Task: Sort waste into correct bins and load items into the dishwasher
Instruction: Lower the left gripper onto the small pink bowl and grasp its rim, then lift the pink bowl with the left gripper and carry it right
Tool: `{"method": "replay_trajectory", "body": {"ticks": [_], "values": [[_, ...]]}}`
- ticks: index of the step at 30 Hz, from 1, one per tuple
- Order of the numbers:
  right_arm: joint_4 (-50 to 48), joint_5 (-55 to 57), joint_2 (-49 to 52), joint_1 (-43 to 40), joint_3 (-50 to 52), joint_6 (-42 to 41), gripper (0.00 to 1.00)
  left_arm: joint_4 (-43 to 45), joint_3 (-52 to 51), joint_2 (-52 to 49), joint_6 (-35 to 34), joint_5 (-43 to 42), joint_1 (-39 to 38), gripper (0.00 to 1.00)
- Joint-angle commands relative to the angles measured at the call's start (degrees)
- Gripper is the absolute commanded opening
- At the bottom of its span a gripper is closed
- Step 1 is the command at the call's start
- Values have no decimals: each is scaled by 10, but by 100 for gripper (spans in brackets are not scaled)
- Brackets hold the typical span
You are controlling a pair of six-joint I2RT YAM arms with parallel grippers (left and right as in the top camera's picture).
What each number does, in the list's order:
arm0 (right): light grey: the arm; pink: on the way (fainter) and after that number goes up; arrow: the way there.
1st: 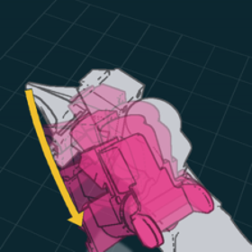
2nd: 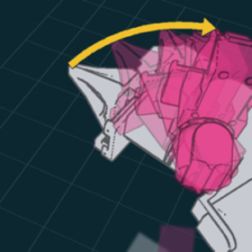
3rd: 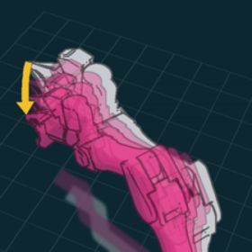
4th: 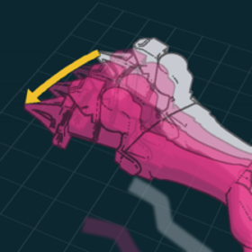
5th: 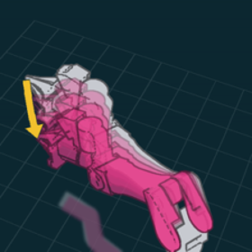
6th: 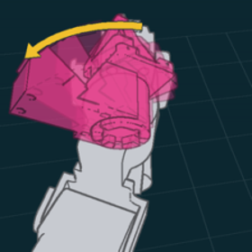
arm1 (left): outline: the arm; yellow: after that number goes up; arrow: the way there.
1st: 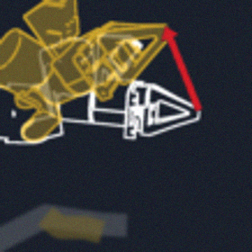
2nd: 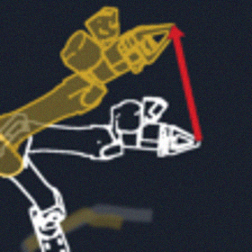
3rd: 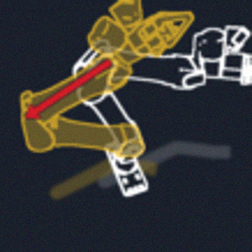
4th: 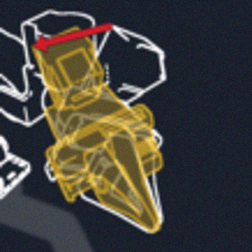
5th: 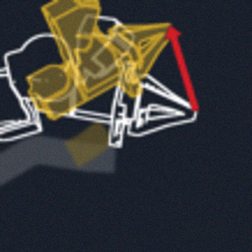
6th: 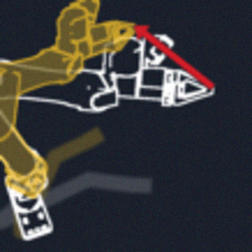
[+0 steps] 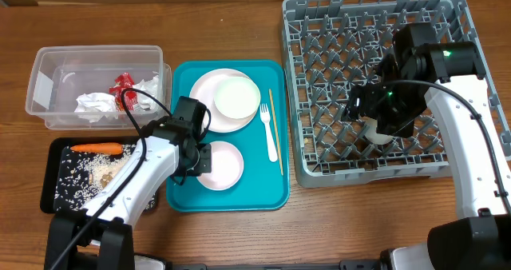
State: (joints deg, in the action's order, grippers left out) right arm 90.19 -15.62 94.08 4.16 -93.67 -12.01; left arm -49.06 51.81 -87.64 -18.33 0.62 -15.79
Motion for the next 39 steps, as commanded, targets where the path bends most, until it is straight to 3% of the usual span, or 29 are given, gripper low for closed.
{"method": "replay_trajectory", "body": {"ticks": [1,6,12,23,31,35,39], "values": [[-2,5,-3,3,2,3,92,-24,40,18,-1,-2,-5,4],[-11,5,-3,3,2,2,92,-88,150,32,-1,-7,-5,4],[-20,-24,-3,3,2,1,92,-141,258,32,-16,-70,-12,4],[-24,-57,-3,3,2,1,91,-99,283,10,-52,-75,-97,4],[-20,-57,-3,3,2,6,91,-57,283,-21,-61,-96,-112,4],[-18,-57,-3,3,2,26,91,-30,289,-23,-51,-148,-104,4],[-10,-87,-3,3,2,66,91,7,295,-23,13,-301,-76,6]]}}
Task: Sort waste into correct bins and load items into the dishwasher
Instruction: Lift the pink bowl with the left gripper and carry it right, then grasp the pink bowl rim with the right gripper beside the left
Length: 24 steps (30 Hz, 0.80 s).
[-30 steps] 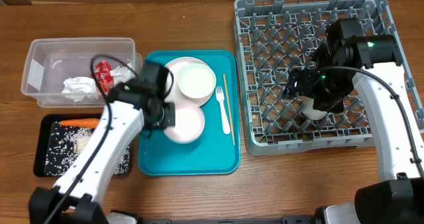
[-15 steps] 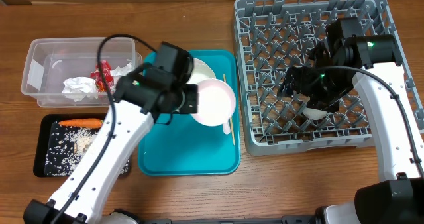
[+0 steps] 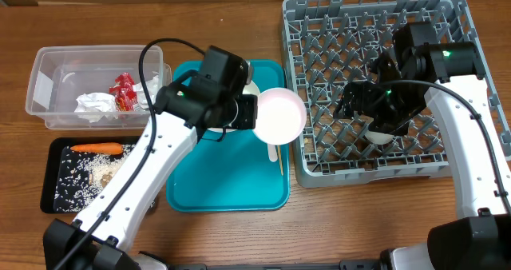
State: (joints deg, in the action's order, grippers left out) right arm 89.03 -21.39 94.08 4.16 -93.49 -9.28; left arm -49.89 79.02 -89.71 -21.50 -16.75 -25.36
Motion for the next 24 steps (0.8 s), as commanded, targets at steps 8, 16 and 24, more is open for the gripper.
{"method": "replay_trajectory", "body": {"ticks": [8,16,24], "values": [[7,-181,-3,3,1,195,95,32,23,-3,77,-292,70,4],[8,-243,-3,3,1,260,100,35,23,-4,89,-291,71,4],[27,-329,-3,3,1,368,100,39,23,-24,91,-291,71,5]]}}
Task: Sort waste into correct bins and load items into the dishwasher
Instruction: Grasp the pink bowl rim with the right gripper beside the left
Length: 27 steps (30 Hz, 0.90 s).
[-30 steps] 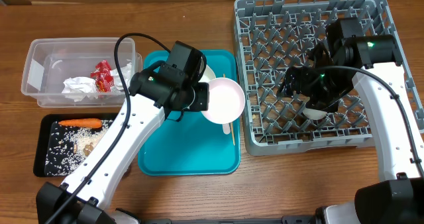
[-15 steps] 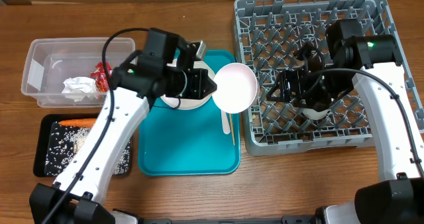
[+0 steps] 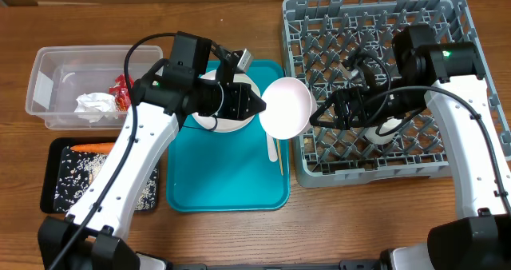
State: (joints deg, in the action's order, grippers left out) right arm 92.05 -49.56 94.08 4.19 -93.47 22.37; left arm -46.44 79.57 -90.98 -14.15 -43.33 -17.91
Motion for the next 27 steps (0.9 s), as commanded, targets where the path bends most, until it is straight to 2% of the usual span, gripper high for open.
{"method": "replay_trajectory", "body": {"ticks": [1,12,24,27], "values": [[-8,-49,-3,3,0,51,100,5,17,-14,20,-34,-4,4],[-55,-76,-3,3,0,49,100,38,17,-22,21,-87,-5,4],[-97,-104,-3,3,0,9,100,47,17,-22,21,-88,-10,4],[-97,-106,-3,3,0,4,94,47,17,-22,21,-87,-10,4]]}}
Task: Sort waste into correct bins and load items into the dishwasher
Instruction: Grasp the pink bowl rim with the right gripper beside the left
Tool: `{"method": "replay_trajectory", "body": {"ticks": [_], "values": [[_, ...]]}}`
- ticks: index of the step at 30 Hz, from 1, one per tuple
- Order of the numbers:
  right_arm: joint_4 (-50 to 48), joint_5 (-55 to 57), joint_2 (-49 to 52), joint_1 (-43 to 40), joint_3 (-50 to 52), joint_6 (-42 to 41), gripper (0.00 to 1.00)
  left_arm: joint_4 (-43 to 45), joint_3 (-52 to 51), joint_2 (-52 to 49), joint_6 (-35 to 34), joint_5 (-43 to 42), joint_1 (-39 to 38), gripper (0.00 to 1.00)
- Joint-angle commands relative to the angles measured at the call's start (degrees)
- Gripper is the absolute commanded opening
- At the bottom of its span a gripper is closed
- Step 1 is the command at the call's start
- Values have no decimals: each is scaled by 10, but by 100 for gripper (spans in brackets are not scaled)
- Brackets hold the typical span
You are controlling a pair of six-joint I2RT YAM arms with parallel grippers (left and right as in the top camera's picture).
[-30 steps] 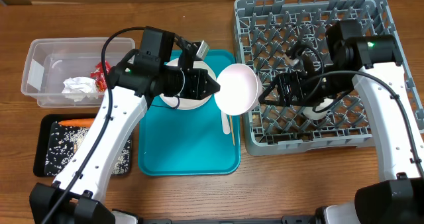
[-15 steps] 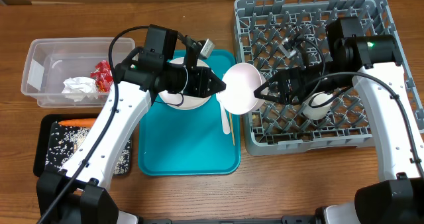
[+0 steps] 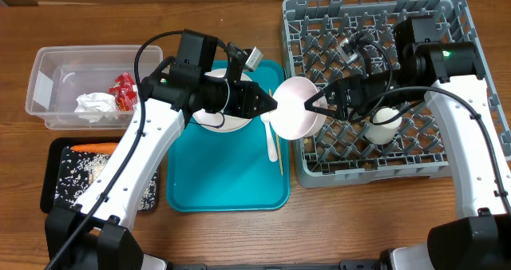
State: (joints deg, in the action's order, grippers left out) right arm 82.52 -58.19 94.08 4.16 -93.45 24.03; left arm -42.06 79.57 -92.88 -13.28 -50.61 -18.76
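A small white plate (image 3: 294,120) hangs tilted over the gap between the teal tray (image 3: 227,182) and the grey dish rack (image 3: 375,162). My left gripper (image 3: 270,106) is shut on its left rim. From the rack side my right gripper (image 3: 314,108) reaches to the plate's right rim, its fingers spread at that edge. A white cup (image 3: 385,125) lies in the rack below the right arm. A white plate with a bowl (image 3: 209,120) stays on the tray, partly hidden by the left arm, beside a white fork (image 3: 271,142) and a chopstick (image 3: 279,160).
A clear bin (image 3: 56,70) with crumpled paper and a red wrapper sits at the far left. In front of it, a black tray (image 3: 64,192) holds a carrot and scattered rice. The rack fills the right side of the table.
The left gripper has carried the plate further right, to the rack's left edge. The right gripper has come left and now meets the plate's right rim.
First the left gripper was low on the tray at the small plate, while the right gripper was over the cup in the rack. Then the plate was held lifted above the tray's right side. It has since moved right, and the right gripper has left the cup for it.
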Motion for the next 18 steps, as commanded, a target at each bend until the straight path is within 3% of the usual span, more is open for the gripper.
{"method": "replay_trajectory", "body": {"ticks": [1,18], "values": [[-2,-19,-3,3,0,-17,93,3,17,-3,13,-12,-1,4],[6,-19,-3,3,0,-33,76,40,17,-3,-11,13,-9,4]]}}
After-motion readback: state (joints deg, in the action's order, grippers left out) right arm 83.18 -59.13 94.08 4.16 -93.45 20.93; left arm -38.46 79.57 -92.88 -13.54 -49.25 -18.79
